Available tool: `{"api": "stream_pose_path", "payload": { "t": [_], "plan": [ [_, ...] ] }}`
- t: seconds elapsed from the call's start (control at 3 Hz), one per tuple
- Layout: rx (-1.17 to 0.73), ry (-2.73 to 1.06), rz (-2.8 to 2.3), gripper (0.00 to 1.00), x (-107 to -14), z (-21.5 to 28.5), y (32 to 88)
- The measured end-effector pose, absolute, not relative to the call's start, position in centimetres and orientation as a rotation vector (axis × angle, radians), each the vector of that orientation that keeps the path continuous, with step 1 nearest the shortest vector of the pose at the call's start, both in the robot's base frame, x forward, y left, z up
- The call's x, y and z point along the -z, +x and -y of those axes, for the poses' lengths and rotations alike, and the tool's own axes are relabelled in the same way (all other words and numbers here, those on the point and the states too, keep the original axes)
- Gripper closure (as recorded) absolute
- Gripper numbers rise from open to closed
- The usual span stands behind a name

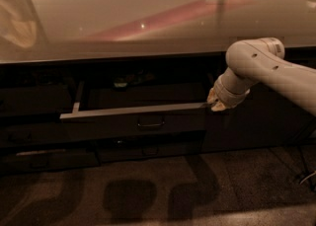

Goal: Open top drawer

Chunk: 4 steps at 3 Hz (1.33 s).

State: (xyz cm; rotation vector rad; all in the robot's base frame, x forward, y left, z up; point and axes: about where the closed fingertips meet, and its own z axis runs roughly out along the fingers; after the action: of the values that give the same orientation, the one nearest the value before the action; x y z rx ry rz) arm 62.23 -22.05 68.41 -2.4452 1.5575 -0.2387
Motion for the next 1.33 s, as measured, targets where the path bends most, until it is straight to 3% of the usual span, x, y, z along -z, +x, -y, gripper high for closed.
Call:
{"api": "stream_pose_path", "payload": {
  "t": [1.33],
  "plan": [
    [0.237, -2.457, -1.54, 1.0, -68.2, 22.1, 60.3]
  ]
}}
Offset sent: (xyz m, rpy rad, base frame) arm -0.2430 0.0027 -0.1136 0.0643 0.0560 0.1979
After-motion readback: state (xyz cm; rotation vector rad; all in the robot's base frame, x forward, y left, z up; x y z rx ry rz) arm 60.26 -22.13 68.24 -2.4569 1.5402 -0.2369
